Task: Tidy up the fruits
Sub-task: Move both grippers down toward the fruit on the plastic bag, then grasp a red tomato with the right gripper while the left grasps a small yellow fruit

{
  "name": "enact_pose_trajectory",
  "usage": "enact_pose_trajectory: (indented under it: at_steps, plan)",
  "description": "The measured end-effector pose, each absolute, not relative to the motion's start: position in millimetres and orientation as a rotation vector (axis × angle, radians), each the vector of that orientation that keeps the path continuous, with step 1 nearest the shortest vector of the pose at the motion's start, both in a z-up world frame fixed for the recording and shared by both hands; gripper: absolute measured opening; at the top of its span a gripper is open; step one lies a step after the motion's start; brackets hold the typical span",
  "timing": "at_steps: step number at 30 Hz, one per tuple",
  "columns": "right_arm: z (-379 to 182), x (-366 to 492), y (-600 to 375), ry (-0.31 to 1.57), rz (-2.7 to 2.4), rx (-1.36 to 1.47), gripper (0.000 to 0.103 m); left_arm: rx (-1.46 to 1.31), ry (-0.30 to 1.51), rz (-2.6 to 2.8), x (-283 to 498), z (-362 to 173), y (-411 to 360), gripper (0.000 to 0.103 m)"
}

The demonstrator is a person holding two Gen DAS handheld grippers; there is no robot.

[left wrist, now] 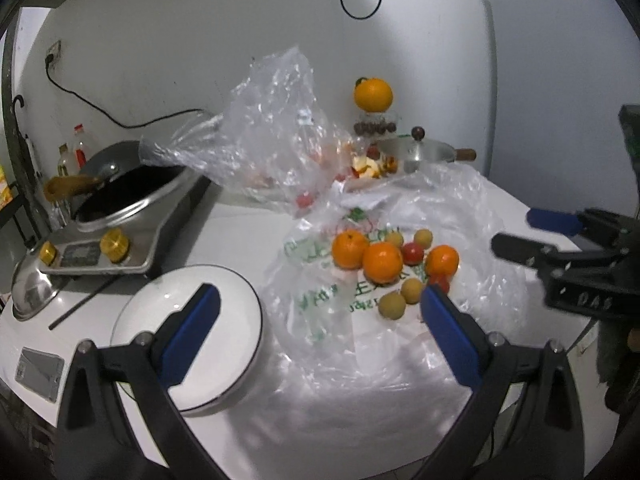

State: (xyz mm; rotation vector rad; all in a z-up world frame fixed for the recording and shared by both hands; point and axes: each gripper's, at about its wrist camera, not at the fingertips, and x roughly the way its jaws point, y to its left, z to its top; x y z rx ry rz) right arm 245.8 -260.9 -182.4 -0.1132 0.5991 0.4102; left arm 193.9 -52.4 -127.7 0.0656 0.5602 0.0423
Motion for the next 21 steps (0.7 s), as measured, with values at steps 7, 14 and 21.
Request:
enact_pose_trajectory:
  at_steps: [7, 14, 21]
  plan:
    - [-209.2, 259.0, -241.2, 0.676, 0.481, -0.123, 0.059, 0.049, 0.615, 0.032, 204.9, -145.5, -51.6, 0.089]
    - [-232.9, 265.0, -228.4, 0.743, 0.532, -0.122, 0.047, 0.055, 0.658, 0.004, 210.7, -156.8, -55.3, 0.072]
    - [-244.4, 266.0, -223.0, 0.785, 0.563, -0.103, 0.044, 0.063, 0.677, -0.009, 215.4, -161.8, -63.3, 0.065]
